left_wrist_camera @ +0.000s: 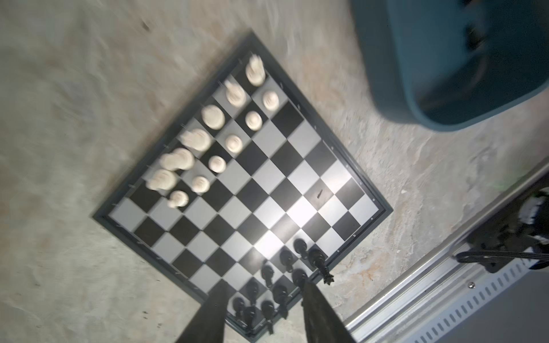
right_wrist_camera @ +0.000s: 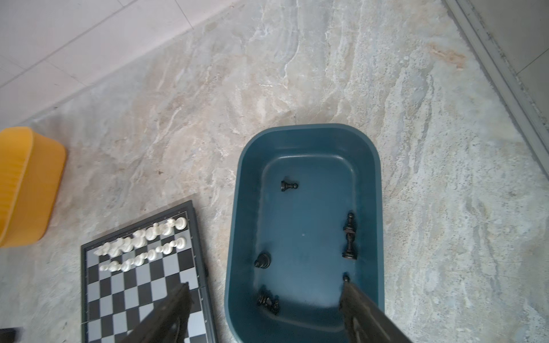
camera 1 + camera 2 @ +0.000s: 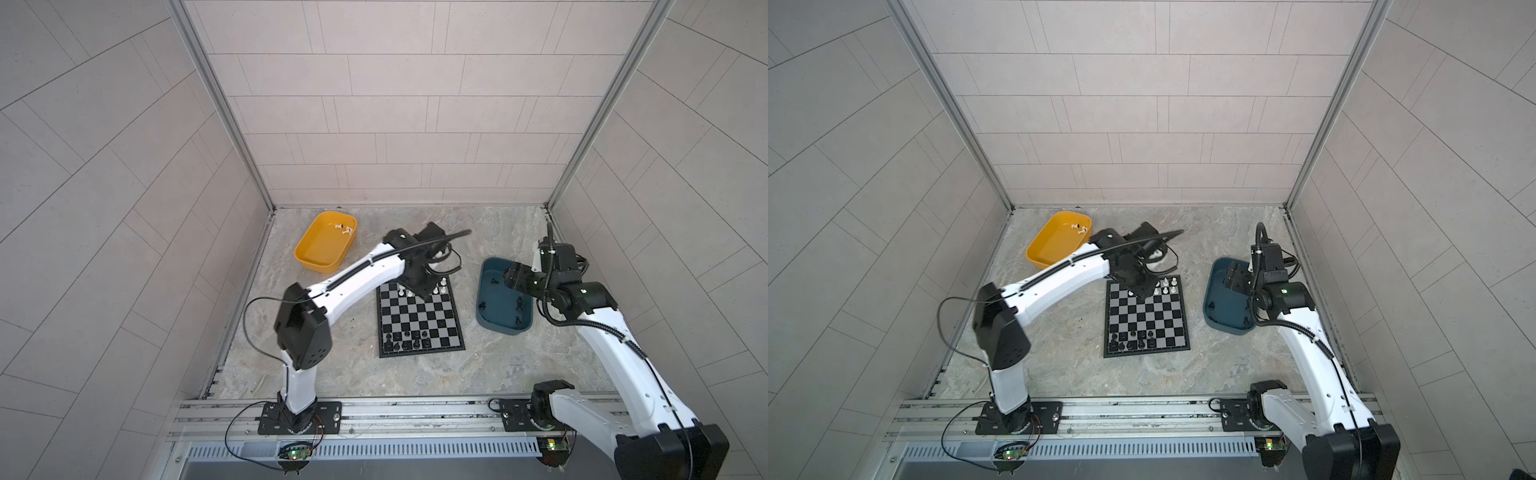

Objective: Set up the chess pieces on the board
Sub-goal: 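Raise the left gripper off the board while the right gripper lowers into the teal tub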

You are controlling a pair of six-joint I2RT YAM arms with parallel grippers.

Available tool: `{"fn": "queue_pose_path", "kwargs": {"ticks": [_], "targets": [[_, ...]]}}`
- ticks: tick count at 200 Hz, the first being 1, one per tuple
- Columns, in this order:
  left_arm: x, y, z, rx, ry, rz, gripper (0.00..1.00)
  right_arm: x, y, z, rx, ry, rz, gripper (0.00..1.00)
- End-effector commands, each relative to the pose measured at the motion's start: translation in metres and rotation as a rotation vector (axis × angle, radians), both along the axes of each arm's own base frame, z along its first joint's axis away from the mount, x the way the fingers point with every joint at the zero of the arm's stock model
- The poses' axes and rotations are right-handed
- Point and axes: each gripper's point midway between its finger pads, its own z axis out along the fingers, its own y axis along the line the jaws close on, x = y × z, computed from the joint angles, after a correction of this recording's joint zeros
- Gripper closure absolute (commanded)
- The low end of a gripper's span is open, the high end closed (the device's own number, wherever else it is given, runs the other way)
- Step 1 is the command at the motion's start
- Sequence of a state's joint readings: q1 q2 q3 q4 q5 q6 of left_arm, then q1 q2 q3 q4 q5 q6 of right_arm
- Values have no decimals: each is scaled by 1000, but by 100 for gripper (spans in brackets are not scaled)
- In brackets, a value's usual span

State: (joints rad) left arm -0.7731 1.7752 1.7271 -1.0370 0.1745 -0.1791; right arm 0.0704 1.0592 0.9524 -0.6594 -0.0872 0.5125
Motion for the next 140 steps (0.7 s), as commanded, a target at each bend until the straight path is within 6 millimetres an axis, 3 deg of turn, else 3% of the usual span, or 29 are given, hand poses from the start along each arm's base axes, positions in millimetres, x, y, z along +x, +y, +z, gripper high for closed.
{"fn": "queue_pose_path", "kwargs": {"ticks": [1, 21, 42, 79, 111, 140], "targets": [[-1, 12, 29, -220, -27, 61, 37, 22, -18, -21, -87, 44, -66, 22], [-4, 23, 36, -377, -74, 93, 24, 44, -17, -51, -77, 120, -86, 32], [-9, 38, 37, -405, -121, 108, 22, 62, -8, -75, 29, 202, -127, 46], [-10, 47, 24, -411, -163, 118, 22, 85, 7, -116, 246, 326, -281, 46], [-14, 53, 27, -405, -183, 118, 22, 98, 7, -126, 322, 352, -398, 48], [-16, 56, 31, -404, -199, 117, 22, 98, 5, -138, 370, 392, -493, 49]]}}
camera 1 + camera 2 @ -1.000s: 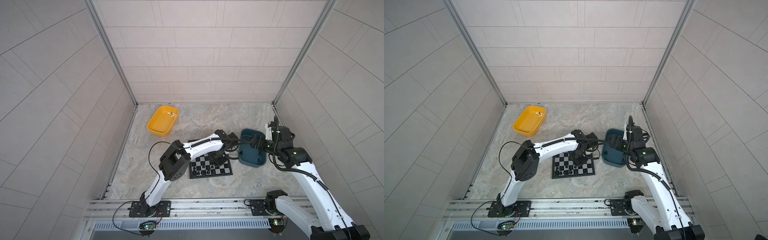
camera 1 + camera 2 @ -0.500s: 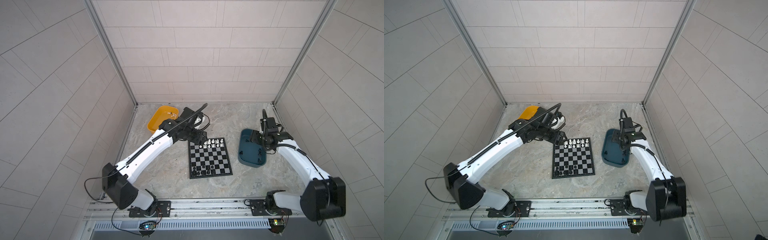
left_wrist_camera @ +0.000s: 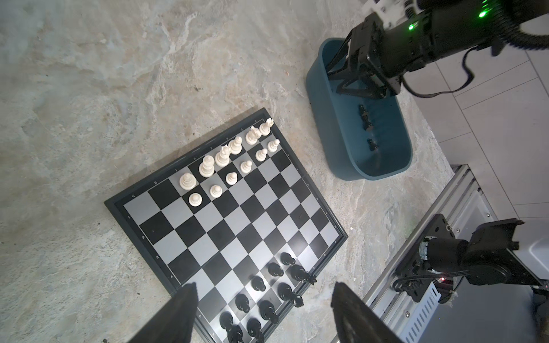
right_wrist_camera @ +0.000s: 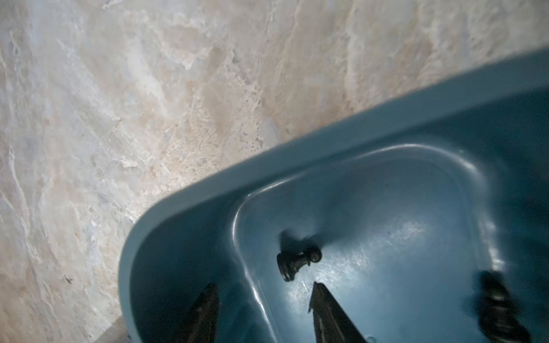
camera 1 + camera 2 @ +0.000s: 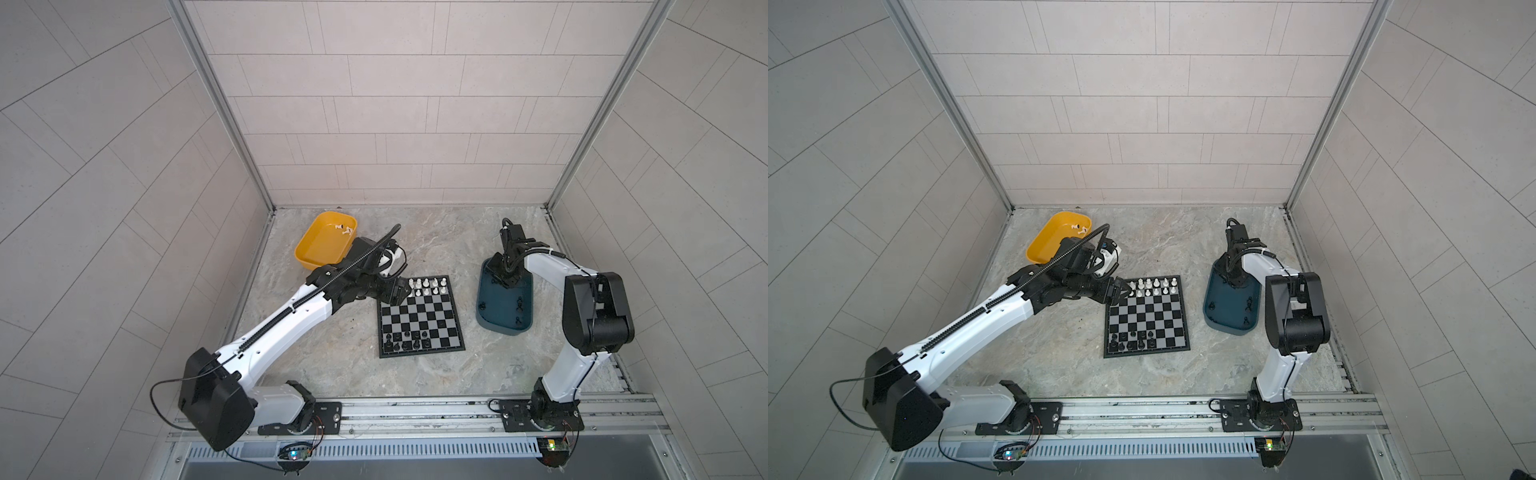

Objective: Set up the chess pieces on the board
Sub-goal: 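Raise the left gripper off the board while the right gripper lowers into the teal tub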

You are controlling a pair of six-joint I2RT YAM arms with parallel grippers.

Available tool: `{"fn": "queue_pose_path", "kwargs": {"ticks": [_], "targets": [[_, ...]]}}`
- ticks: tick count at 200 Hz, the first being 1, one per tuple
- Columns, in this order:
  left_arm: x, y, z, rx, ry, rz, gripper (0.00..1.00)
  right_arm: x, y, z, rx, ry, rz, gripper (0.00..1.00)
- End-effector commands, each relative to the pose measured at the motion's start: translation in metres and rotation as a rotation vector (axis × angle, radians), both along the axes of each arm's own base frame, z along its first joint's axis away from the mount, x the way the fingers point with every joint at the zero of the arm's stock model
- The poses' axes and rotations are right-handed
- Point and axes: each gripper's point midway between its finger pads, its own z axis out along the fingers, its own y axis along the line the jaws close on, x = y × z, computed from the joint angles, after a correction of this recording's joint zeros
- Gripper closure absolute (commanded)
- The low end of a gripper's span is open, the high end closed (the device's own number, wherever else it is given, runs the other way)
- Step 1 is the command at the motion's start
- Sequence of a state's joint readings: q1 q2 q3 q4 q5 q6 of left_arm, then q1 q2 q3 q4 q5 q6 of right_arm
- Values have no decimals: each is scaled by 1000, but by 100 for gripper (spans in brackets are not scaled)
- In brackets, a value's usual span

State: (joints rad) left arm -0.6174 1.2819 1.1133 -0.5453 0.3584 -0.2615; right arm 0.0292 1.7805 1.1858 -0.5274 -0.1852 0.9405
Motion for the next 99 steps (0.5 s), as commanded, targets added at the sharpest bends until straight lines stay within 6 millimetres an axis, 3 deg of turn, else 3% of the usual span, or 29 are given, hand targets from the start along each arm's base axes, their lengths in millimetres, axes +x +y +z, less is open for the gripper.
{"fn": "queue_pose_path", "kwargs": {"ticks": [1, 99], "targets": [[2, 3, 13, -21, -56, 3, 22, 2, -3, -1, 62, 28, -147, 49], [2, 7, 16, -8, -72, 16, 22, -12, -10, -27, 109, 147, -259, 58]]}}
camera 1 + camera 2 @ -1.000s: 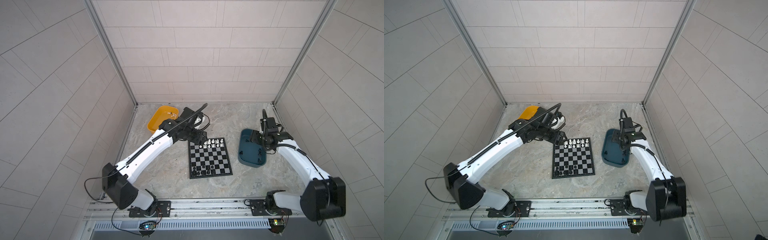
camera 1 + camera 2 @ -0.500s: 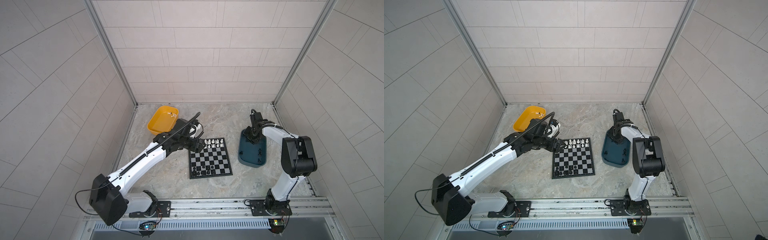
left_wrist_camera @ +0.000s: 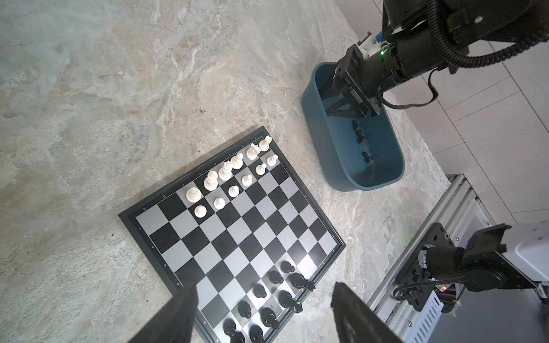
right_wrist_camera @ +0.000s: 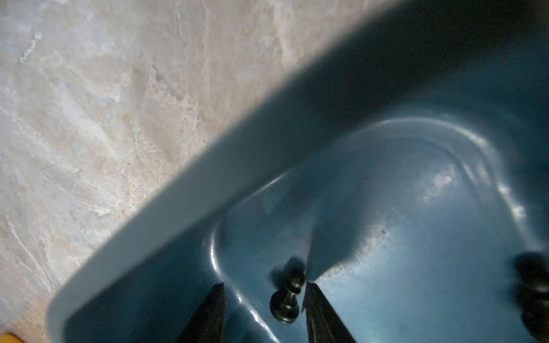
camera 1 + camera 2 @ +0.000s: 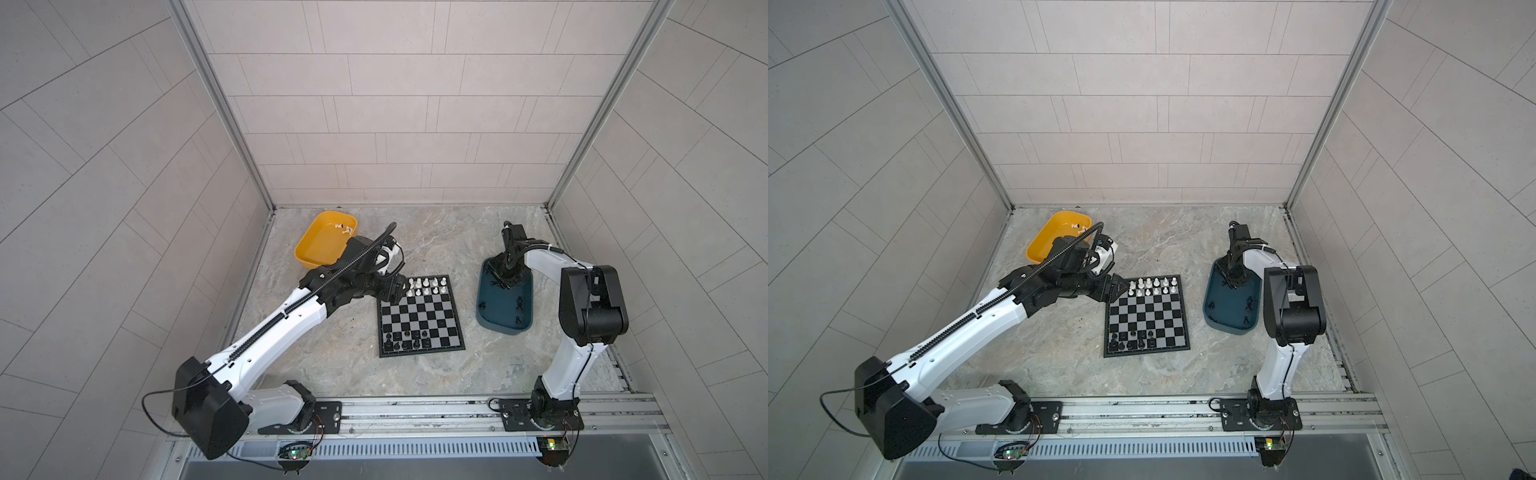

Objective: Set up the chess pieces on the board
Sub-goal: 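Raise the left gripper off the board while the right gripper lowers into the teal tub, then grasp another black pawn in the teal tub with the right gripper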

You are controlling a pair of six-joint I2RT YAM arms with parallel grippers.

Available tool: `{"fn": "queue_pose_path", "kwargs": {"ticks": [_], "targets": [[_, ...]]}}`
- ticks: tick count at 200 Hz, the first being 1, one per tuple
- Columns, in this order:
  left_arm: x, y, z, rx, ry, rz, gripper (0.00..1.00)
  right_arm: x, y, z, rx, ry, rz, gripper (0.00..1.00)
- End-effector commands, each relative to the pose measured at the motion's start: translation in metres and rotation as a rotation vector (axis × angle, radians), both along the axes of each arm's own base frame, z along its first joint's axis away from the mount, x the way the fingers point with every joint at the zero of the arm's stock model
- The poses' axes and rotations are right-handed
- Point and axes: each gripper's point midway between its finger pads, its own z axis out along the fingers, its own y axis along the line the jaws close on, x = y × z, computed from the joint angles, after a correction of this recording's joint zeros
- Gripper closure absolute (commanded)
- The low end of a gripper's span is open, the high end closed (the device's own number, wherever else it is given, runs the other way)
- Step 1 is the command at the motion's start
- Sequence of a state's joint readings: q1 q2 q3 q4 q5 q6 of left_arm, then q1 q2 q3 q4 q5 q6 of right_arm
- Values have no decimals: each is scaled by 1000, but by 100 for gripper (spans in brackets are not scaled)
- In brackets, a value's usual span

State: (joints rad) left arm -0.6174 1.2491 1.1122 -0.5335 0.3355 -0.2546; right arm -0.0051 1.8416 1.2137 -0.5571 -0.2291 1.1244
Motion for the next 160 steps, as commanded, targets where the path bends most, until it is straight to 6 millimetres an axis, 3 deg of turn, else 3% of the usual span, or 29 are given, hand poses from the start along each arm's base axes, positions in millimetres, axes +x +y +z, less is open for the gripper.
{"fn": "queue_pose_path", "kwargs": {"ticks": [1, 85, 160], "targets": [[1, 3, 4, 1, -23, 5, 22, -10, -4, -11, 13, 68, -63, 58], [1, 3, 3, 3, -16, 5, 22, -29, -4, -16, -53, 127, 80, 62], [1, 4, 5, 4, -22, 13, 22, -36, -3, -24, -64, 146, 153, 74]]}}
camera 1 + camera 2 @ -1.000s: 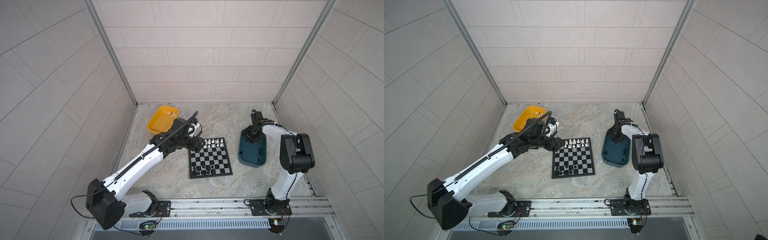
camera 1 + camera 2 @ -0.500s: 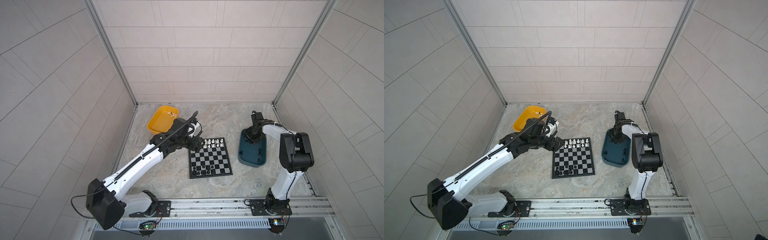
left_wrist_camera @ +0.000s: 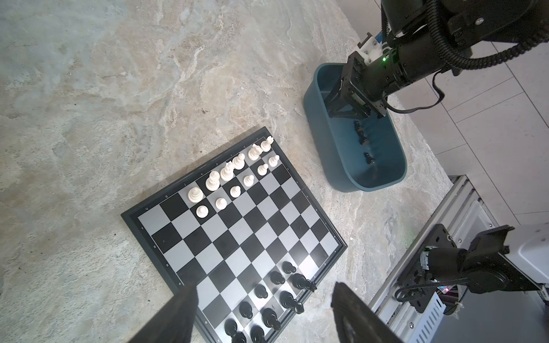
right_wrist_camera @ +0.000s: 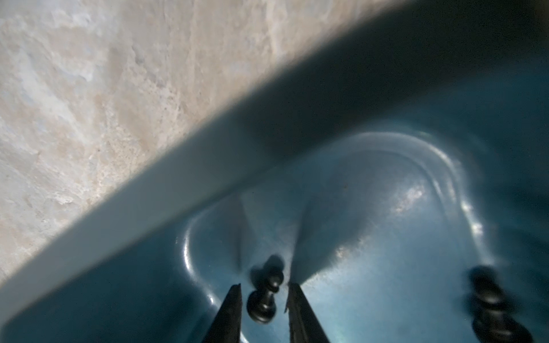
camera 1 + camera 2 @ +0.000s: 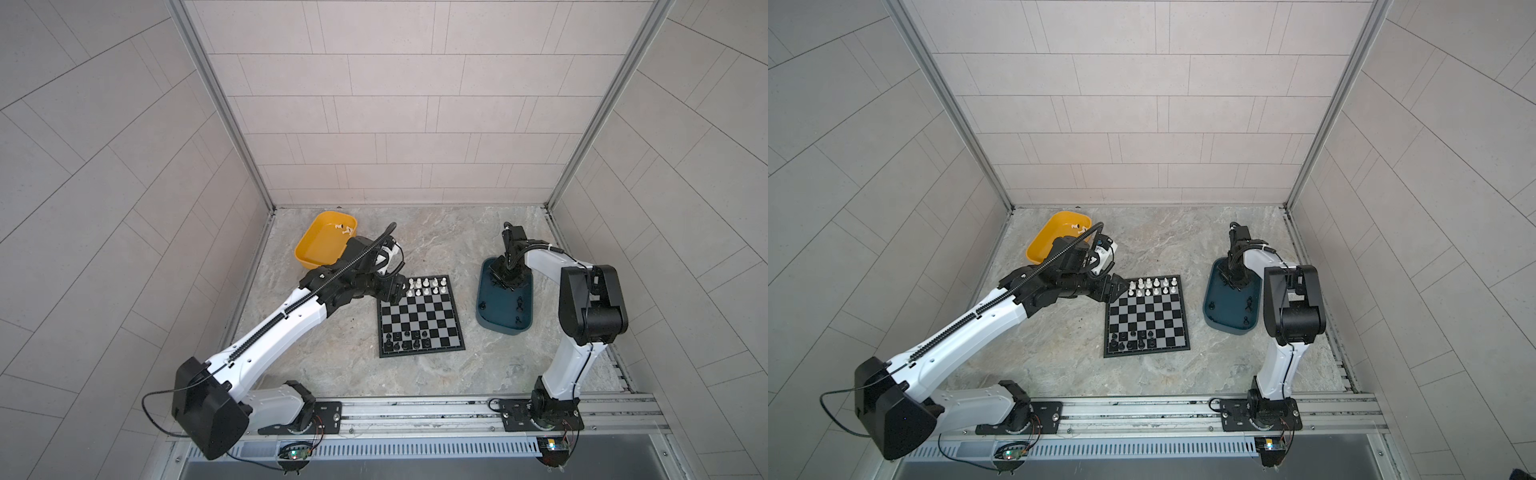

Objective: Set up the chess pieces on the board
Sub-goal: 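Grasp another black pawn in the teal tub with the right gripper, then lift the black pawn out of the tub with the right gripper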

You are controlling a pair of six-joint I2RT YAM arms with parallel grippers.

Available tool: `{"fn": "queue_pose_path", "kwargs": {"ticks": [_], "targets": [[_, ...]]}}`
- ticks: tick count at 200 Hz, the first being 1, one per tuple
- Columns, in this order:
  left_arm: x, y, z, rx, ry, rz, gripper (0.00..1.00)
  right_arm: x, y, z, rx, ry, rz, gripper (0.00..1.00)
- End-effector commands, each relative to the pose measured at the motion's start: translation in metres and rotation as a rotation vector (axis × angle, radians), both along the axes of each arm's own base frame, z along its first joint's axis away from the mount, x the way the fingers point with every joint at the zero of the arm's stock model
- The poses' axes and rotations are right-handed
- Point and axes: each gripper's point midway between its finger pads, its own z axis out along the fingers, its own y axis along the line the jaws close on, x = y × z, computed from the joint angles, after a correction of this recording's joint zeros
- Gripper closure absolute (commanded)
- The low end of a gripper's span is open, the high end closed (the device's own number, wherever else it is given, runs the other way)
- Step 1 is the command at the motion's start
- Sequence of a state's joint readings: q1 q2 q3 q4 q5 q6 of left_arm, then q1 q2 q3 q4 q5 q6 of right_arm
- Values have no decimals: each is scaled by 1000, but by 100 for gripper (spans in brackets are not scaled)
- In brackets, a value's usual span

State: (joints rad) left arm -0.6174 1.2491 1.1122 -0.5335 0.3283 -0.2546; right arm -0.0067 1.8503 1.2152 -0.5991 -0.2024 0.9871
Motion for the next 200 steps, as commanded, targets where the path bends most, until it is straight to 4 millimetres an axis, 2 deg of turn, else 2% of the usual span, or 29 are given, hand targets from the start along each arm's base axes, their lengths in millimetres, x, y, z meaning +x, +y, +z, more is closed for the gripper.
{"fn": "queue_pose_path", "kwargs": {"ticks": [1, 50, 112, 156, 200], "targets": [[0, 3, 5, -1, -20, 7, 22, -26, 2, -18, -10, 111, 29, 74], [-1, 3, 6, -8, -19, 2, 22, -34, -7, -20, -86, 153, 97, 74], [-1, 6, 10, -7, -32, 18, 13, -47, -8, -27, -124, 210, 167, 76], [-1, 8, 13, -9, -40, 26, 11, -50, -9, -29, -142, 221, 202, 78], [-1, 10, 14, -11, -42, 39, 11, -40, -10, -22, -163, 188, 267, 79]]}}
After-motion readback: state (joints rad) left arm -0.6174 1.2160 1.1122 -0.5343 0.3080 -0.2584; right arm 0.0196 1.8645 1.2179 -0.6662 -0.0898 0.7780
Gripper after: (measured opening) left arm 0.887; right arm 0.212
